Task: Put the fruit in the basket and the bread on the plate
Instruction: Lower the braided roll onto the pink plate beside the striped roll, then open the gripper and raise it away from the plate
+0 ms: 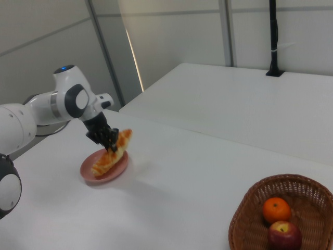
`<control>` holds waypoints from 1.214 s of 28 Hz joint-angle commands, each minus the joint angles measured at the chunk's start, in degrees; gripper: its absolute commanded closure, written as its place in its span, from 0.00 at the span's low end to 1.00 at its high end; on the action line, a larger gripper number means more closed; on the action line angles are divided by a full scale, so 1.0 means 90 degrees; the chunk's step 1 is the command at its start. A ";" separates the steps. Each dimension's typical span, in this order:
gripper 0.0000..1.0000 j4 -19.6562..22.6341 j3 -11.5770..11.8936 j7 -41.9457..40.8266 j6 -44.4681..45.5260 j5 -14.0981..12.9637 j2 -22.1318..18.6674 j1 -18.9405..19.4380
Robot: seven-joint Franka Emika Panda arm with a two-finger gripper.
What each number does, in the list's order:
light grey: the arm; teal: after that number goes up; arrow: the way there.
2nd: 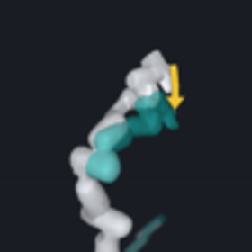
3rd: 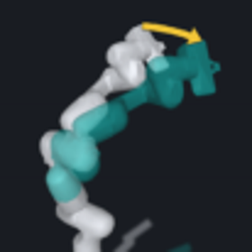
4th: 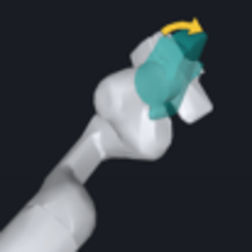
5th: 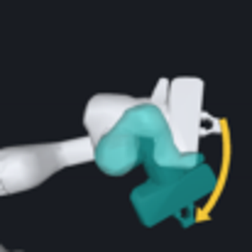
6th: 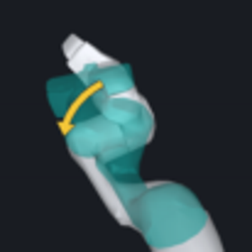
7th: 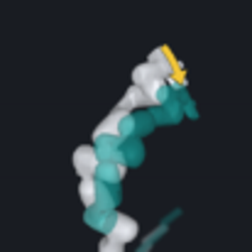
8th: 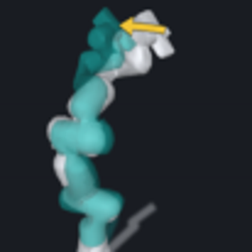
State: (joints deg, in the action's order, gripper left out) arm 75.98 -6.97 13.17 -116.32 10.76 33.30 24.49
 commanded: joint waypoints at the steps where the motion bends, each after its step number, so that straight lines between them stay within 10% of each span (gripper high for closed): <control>1: 1.00 0.0171 0.0003 0.0382 -0.0610 0.0142 0.0030 0.0198; 20: 1.00 0.0816 0.0023 0.0334 -0.0581 0.0893 0.0040 0.0267; 22: 0.64 0.0943 0.0023 0.0334 -0.0513 0.1128 0.0040 0.0345; 24: 0.01 0.0962 0.0023 0.0353 -0.0484 0.1226 0.0050 0.0346; 34: 0.00 0.0904 0.0062 0.0402 -0.0425 0.1090 -0.0116 0.0287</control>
State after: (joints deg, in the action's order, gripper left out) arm 82.01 -6.96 15.38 -120.13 21.37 34.87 27.13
